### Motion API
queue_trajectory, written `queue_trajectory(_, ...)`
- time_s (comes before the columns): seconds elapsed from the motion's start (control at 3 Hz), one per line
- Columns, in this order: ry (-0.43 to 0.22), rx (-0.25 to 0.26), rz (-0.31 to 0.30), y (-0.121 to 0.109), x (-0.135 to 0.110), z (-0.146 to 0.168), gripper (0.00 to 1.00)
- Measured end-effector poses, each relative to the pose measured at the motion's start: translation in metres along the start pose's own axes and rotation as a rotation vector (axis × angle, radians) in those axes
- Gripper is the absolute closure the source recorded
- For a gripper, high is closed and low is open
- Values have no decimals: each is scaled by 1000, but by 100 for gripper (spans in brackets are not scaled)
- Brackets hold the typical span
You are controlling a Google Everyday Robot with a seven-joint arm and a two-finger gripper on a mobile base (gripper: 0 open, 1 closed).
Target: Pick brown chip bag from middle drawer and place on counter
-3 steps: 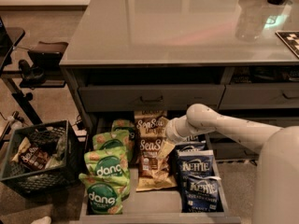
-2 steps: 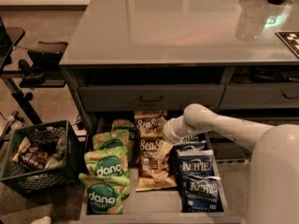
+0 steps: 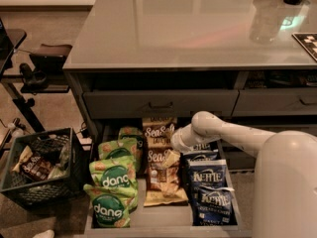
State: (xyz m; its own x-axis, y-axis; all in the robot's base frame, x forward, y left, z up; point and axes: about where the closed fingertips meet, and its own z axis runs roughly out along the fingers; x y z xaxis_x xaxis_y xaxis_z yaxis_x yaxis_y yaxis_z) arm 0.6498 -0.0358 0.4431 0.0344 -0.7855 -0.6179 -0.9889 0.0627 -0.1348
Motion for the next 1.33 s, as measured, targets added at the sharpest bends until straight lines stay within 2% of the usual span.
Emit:
queue_trajectory(1.0, -7, -4, 1, 2, -1, 0, 89)
queue_trajectory(1.33, -57, -9, 15, 25, -3, -19, 100)
